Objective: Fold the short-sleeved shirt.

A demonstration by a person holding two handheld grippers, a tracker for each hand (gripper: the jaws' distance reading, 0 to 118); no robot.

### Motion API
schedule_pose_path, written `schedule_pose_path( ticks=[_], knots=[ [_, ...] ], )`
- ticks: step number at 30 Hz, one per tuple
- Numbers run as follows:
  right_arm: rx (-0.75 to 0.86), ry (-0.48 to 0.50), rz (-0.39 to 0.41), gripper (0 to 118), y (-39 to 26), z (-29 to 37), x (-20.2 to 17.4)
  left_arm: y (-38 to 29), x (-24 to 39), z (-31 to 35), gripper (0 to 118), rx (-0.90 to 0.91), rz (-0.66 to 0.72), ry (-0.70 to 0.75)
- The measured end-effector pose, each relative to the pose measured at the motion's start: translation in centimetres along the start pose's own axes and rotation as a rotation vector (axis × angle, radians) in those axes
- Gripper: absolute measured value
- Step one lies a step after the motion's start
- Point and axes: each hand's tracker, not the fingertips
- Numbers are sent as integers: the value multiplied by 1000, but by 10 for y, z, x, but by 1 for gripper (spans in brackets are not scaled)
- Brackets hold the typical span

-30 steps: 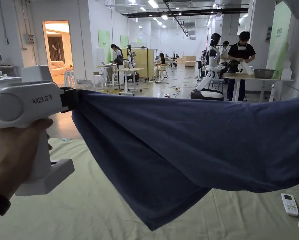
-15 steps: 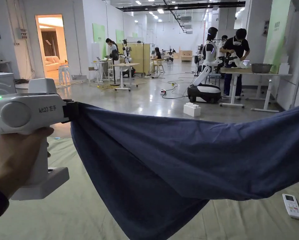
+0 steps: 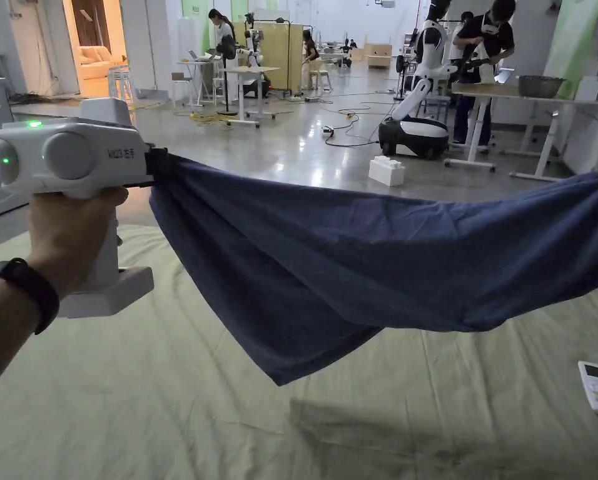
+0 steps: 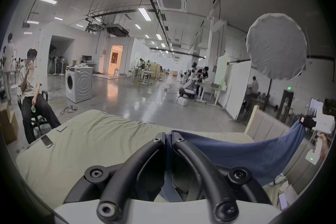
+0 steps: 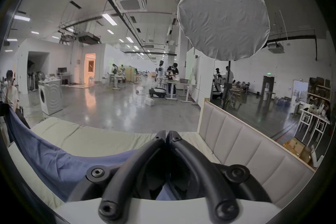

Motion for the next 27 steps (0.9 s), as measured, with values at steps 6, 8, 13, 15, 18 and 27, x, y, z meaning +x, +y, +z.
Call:
schedule_pose_path(
  ticks=[6, 8, 13, 15, 18, 27],
  knots=[
    [-50, 71, -29, 3, -15, -113, -69, -10, 7, -23, 6, -77, -38, 57],
    [-27, 58, -2, 3, -29, -120, -69, -21, 4, -22, 6, -30, 6, 11],
    [-177, 140, 80, 3, -121, -135, -73, -104, -2, -21, 6, -177, 58, -35],
    [-227, 144, 88, 3, -167, -127, -70, -155, -7, -10, 6, -232, 121, -65],
    [-325, 201, -23, 3, -257, -88, -69, -233, -14, 9, 6, -349, 214, -111],
    [-452, 215, -170, 3, -373, -17, -21, -343, -31, 102, 6, -455, 157, -106]
  ],
)
